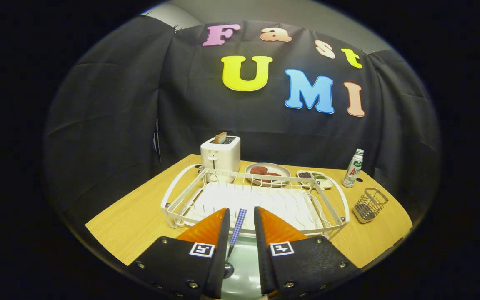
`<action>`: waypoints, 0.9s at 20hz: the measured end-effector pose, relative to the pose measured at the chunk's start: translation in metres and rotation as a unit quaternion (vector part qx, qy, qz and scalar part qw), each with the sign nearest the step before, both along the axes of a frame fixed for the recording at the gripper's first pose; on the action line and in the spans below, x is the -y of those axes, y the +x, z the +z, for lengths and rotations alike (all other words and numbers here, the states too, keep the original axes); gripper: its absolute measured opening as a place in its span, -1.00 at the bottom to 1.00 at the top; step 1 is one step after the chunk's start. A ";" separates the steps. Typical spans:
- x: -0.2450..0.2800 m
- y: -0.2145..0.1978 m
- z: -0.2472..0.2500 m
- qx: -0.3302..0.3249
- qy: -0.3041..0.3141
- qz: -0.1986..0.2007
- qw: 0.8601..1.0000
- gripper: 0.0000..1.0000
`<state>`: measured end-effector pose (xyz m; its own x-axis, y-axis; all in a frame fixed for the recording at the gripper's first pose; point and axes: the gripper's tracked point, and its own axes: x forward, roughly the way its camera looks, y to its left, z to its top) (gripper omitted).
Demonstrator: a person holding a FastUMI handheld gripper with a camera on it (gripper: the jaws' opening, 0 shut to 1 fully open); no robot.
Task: Take the plate from the dish rack, then take the spoon from the basket and place it into the plate.
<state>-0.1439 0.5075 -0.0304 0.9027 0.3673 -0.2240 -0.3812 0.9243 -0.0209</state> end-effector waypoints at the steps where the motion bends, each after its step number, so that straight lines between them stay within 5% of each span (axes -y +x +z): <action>1: -0.001 0.000 -0.001 -0.002 0.000 0.001 1.000 -0.31; 10: 0.005 0.003 0.014 -0.002 0.004 0.002 1.000 -0.31; 18: 0.057 0.028 0.117 0.060 0.048 -0.041 0.996 -0.32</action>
<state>-0.1158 0.4507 0.0869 0.9489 0.3055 -0.0794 -0.3041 0.9522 0.0289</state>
